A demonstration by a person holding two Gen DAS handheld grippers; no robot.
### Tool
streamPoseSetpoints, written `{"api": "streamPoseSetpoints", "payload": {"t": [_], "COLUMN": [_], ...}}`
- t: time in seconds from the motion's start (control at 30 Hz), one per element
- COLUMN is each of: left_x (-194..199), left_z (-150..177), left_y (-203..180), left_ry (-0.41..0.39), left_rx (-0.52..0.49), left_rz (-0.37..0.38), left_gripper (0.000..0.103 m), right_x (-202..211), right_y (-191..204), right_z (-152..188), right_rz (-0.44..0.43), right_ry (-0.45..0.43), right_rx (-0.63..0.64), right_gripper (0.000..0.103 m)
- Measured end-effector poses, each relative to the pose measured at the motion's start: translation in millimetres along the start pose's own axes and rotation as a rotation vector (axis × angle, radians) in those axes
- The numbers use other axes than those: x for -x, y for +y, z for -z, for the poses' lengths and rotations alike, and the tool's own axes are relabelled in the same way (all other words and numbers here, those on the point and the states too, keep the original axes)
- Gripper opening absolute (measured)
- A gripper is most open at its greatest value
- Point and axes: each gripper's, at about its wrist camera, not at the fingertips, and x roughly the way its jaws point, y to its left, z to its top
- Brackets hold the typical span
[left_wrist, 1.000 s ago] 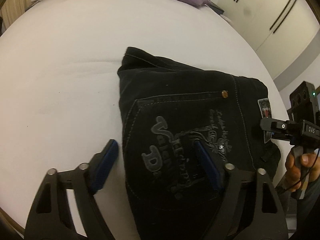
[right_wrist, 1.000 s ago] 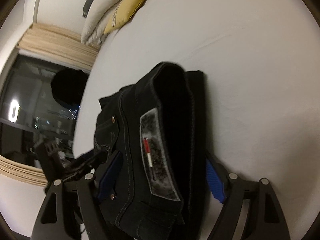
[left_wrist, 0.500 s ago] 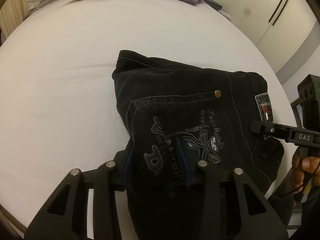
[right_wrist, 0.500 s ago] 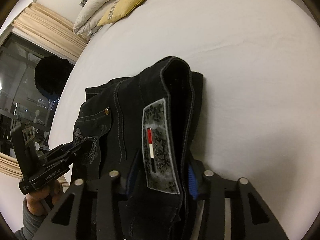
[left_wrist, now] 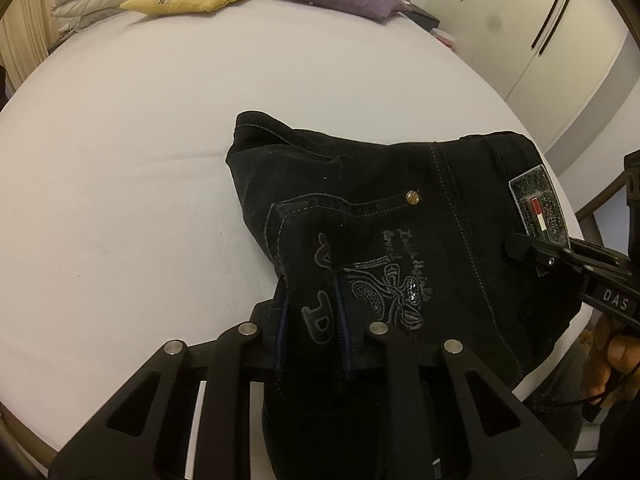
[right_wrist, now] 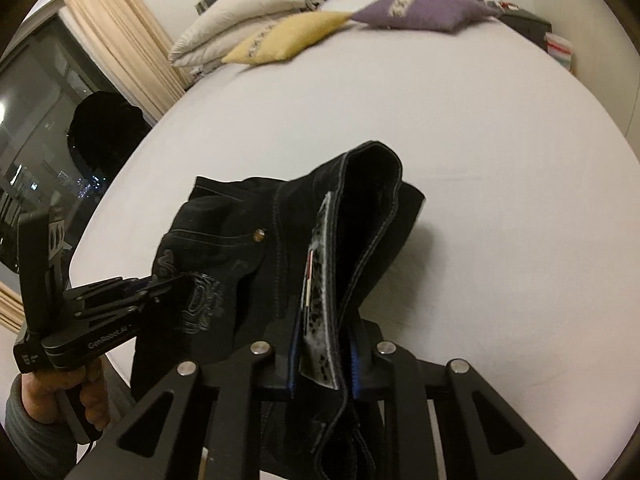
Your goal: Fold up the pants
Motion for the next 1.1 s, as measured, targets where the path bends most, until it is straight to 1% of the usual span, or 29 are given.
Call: {"api": "streamPoseSetpoints", "payload": {"t": [0.13,0.2,0.23,0.4,0.5,0.57,0.63,0.7,0.77,0.87,1.0,1.1], "left_x": [27,35,37,50,53,44,29,14,-3,-29,-51,-64], "left_z": [5,1,-5,-17,-32,-46,-60,-65,-68,-69,-68,-66], "left_y": [0,-10,-18,-36,-52,-64,-71,-77,-83,-83,-79,-76], "left_ry": [-0.035,-0.052,-0.057,-0.079,-0.089,-0.090,-0.071,-0.055,-0.038,-0.016,0.001,0.002], "left_rx": [-0.009,-0.023,-0.028,-0.052,-0.075,-0.082,-0.082,-0.092,-0.101,-0.096,-0.098,-0.097], "left_rz": [0.004,0.006,0.010,0.030,0.033,0.031,0.033,0.028,0.023,0.008,-0.013,-0.008], "left_gripper": [0.018,0.018,0.018,0.018,0.018,0.018,0.018,0.018,0.018,0.018,0.018,0.019], "right_x": [15,26,33,64,77,81,79,72,62,46,31,20], "right_y": [4,5,4,-9,-19,-33,-45,-58,-72,-86,-96,-107], "right_z": [3,5,6,4,-3,-8,-13,-17,-19,-22,-24,-21], "right_rz": [-0.008,-0.013,-0.011,-0.004,0.008,0.010,0.003,0.000,0.000,0.002,0.021,0.016], "right_ry": [-0.027,-0.046,-0.057,-0.107,-0.116,-0.119,-0.115,-0.105,-0.092,-0.072,-0.053,-0.037], "right_rx": [0.007,0.011,0.012,-0.001,0.004,-0.007,-0.039,-0.067,-0.095,-0.117,-0.114,-0.127], "right_gripper": [0.020,0.020,0.020,0.020,0.020,0.020,0.020,0.020,0.020,0.020,0.020,0.022]}}
